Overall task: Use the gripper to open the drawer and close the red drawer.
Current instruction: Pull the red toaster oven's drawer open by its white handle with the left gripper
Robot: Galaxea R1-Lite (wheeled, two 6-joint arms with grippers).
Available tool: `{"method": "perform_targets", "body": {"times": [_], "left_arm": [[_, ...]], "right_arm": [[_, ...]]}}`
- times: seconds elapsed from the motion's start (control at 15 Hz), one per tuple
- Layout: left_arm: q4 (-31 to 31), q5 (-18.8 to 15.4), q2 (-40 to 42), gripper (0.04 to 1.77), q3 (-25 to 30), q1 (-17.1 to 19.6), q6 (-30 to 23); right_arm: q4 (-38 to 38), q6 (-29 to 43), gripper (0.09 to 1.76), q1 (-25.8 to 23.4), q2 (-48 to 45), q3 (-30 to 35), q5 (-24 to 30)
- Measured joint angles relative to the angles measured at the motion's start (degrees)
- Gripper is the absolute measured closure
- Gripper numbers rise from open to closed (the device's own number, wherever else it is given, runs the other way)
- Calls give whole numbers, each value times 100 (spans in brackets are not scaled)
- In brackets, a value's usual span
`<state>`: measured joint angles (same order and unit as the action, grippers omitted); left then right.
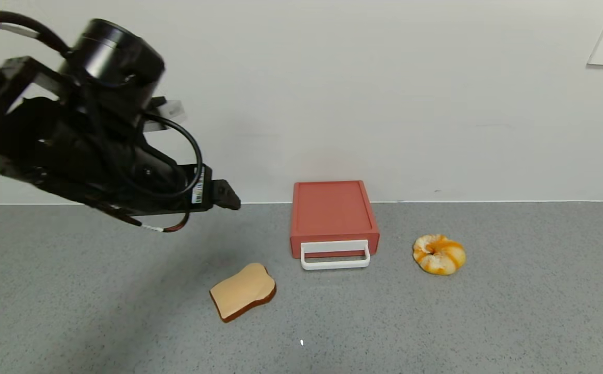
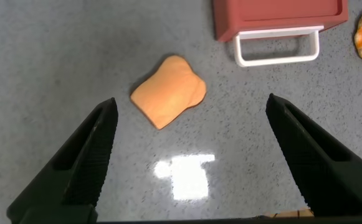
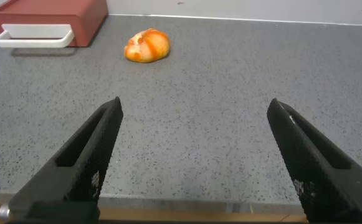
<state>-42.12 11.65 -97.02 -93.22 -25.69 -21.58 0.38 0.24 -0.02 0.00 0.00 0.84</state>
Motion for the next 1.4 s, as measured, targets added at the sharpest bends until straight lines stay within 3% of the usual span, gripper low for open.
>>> {"method": "perform_targets", "body": {"times": [0.4,0.73,1.4], "left_arm": [[-74,13,-1158,9,-859,-739,-383],[-105,30,-1786,9,-1226,-1218,-636],[-105,30,-2230,9,-1432,-1590,-769]], "right_arm": [[0,0,14,-5,0,0,1],[2,0,14,-7,0,0,1],[-2,2,14,-7,0,0,1]]}}
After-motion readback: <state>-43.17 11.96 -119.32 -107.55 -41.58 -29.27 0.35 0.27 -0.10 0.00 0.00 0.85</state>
